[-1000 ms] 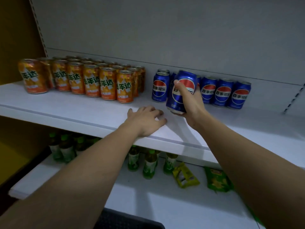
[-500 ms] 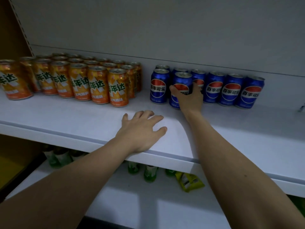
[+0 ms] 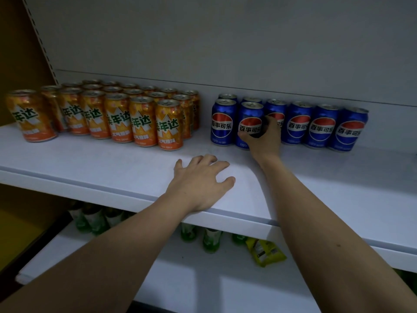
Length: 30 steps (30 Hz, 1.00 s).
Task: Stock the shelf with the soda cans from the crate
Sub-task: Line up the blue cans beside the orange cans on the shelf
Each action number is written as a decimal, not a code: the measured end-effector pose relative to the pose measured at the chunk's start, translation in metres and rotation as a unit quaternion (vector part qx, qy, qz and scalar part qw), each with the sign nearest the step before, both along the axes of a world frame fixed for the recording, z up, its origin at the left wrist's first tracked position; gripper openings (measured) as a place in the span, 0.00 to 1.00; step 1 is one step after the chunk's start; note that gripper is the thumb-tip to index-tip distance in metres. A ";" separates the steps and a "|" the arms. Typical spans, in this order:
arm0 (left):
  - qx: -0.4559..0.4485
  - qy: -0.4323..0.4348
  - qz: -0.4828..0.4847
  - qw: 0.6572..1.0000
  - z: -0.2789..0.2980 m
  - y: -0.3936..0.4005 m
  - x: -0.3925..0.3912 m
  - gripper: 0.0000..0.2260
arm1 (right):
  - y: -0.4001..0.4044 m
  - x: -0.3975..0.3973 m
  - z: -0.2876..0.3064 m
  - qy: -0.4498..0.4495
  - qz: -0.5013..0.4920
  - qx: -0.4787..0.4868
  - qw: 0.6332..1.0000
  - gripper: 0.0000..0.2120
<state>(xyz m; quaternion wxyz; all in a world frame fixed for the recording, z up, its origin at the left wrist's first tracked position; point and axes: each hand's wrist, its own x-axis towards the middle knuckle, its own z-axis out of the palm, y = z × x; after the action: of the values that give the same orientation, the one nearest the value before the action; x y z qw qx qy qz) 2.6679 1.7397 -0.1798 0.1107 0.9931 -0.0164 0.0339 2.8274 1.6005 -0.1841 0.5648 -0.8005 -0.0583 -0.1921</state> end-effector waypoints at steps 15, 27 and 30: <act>-0.010 -0.065 0.068 0.996 0.007 -0.006 -0.026 0.20 | -0.017 -0.100 0.032 0.149 0.087 -0.270 0.947 0.18; -0.247 -0.039 0.175 0.952 0.031 0.011 -0.137 0.17 | -0.002 -0.254 0.072 0.140 0.208 -0.445 0.860 0.13; -0.306 -0.027 0.177 0.935 0.023 0.021 -0.165 0.17 | 0.010 -0.289 0.060 0.146 0.224 -0.434 0.860 0.14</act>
<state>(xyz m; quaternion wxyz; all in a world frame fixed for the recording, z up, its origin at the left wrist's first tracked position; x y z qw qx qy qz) 2.5024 1.7609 -0.1568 0.4012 0.8966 0.1681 0.0831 2.5387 1.6106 -0.1239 0.1899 -0.9488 -0.2302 0.1034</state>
